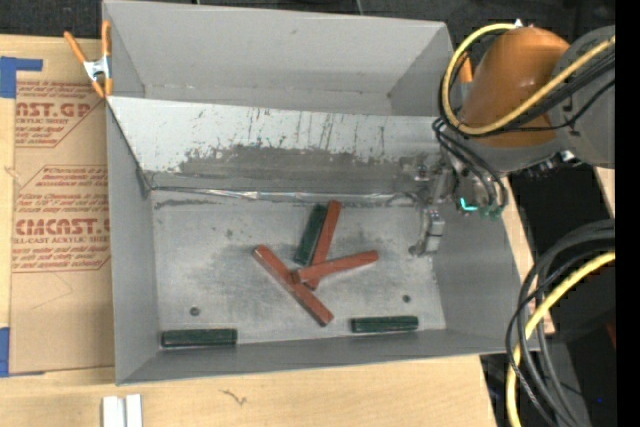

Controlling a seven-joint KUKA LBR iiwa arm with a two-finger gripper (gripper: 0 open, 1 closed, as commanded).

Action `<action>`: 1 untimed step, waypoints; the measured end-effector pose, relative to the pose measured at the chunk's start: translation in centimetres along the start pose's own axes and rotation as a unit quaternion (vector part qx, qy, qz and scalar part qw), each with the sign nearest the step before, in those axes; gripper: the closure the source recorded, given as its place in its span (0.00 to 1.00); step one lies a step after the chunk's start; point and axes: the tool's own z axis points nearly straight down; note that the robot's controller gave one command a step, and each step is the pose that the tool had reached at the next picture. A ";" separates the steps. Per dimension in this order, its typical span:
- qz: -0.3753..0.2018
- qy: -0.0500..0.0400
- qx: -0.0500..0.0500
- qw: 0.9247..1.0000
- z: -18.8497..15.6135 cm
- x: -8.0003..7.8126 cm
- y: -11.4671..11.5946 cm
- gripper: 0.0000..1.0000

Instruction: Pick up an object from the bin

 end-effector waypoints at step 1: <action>0.000 -0.004 0.000 1.000 -0.5 -0.2 0.0 0.00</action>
Offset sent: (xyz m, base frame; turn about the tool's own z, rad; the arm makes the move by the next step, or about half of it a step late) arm -0.0380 0.0952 -0.0782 -0.0437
